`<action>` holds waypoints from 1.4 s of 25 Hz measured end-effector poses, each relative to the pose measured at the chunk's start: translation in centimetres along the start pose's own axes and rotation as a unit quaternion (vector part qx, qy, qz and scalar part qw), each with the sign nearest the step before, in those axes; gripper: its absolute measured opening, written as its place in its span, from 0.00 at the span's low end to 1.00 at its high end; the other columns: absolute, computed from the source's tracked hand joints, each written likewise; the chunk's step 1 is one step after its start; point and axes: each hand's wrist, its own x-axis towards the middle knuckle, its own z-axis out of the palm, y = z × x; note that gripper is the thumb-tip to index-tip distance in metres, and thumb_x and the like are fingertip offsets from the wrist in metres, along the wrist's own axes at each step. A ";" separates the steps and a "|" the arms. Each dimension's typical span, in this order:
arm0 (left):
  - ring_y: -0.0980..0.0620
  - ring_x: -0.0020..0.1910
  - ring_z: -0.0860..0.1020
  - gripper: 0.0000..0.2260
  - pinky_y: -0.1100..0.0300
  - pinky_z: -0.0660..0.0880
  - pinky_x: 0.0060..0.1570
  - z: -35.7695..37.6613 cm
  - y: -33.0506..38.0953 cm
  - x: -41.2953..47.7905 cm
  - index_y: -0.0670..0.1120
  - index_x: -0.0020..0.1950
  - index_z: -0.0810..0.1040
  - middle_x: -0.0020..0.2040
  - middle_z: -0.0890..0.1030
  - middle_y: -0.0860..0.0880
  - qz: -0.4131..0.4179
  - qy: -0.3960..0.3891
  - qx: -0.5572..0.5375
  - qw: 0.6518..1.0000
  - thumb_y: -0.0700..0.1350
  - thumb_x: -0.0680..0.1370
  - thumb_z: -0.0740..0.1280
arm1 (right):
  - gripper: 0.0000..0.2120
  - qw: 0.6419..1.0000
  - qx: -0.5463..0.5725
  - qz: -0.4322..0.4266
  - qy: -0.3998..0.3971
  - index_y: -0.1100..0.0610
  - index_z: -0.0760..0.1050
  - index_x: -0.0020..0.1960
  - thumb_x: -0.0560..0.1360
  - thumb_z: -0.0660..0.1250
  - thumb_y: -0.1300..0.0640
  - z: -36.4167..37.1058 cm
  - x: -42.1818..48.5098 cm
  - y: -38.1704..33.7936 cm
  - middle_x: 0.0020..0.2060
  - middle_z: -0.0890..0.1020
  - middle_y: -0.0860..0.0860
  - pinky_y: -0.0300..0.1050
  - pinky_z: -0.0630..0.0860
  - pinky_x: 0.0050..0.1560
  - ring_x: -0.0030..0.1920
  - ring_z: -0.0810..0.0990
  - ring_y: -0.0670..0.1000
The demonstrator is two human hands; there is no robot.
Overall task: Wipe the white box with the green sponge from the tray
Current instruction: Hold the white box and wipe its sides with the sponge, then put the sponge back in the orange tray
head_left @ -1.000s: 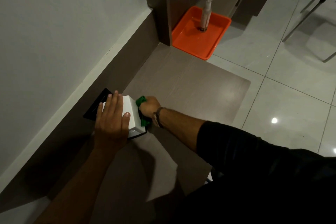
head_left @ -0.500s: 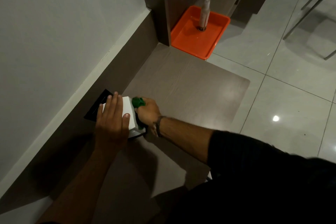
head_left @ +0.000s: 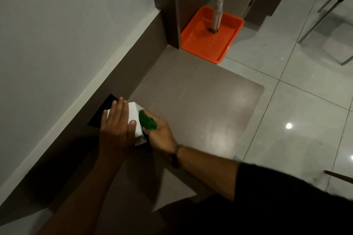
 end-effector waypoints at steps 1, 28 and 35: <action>0.34 0.81 0.68 0.28 0.36 0.67 0.78 0.0 0.0 0.0 0.37 0.82 0.64 0.82 0.67 0.34 -0.003 -0.002 0.003 1.000 0.52 0.87 0.49 | 0.23 1.000 0.014 0.001 -0.003 0.54 0.71 0.73 0.80 0.62 0.67 -0.3 -1.7 1.5 0.66 0.77 0.46 0.46 0.75 0.67 0.64 0.78 0.49; 0.39 0.86 0.56 0.35 0.38 0.57 0.84 0.8 15.6 13.5 0.44 0.86 0.54 0.88 0.56 0.41 -0.236 -0.052 -0.074 0.968 0.61 0.83 0.51 | 0.30 0.911 -0.363 -0.153 -0.118 0.54 0.68 0.76 0.76 0.59 0.73 -20.8 14.4 -13.1 0.75 0.70 0.50 0.42 0.64 0.75 0.72 0.69 0.40; 0.39 0.86 0.58 0.36 0.36 0.63 0.82 12.2 20.7 24.1 0.44 0.86 0.58 0.87 0.59 0.42 -0.224 -0.123 -0.089 0.963 0.64 0.83 0.50 | 0.32 0.742 -0.643 -0.178 -0.071 0.52 0.62 0.79 0.76 0.62 0.64 -31.5 30.7 -14.6 0.79 0.64 0.58 0.56 0.60 0.77 0.78 0.61 0.63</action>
